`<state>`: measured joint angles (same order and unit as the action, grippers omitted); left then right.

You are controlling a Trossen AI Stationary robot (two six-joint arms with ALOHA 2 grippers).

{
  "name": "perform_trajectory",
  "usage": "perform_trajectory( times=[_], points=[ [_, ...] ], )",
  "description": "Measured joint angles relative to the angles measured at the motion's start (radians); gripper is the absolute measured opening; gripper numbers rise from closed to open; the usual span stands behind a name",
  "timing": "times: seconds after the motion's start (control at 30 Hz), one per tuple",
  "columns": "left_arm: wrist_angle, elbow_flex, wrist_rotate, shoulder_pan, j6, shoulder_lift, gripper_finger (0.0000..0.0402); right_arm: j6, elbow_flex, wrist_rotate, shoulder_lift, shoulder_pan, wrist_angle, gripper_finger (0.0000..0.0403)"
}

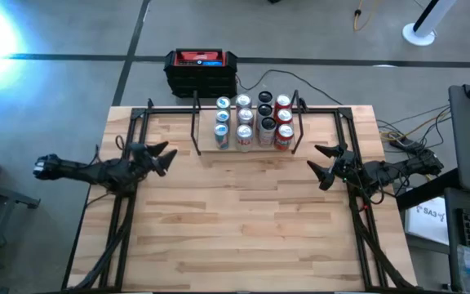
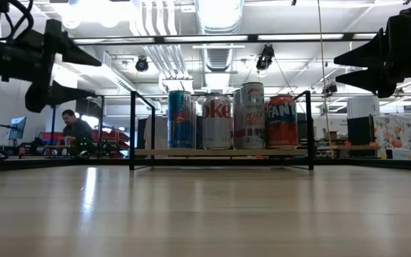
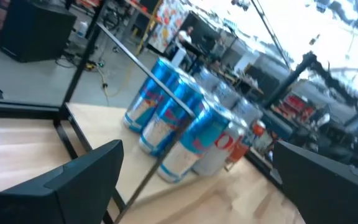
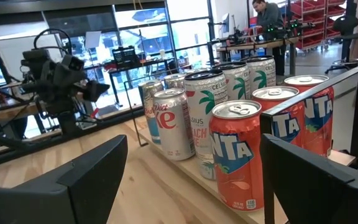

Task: Place canned beverage on shelf
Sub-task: Return to Home Position

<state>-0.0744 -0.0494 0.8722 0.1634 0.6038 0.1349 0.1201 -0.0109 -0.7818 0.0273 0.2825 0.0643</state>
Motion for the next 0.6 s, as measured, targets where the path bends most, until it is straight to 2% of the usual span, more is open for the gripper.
perform_trajectory(
  times=[0.3,0.6],
  points=[
    [0.0,0.021,0.0,-0.129,0.0,-0.036,0.0398,0.0,0.0,0.0,0.0,0.0,0.0,0.0349],
    [0.005,0.038,0.0,-0.292,0.0,0.029,0.0398,0.001,0.0,0.0,0.0,0.0,0.0,0.0349]
  ],
)
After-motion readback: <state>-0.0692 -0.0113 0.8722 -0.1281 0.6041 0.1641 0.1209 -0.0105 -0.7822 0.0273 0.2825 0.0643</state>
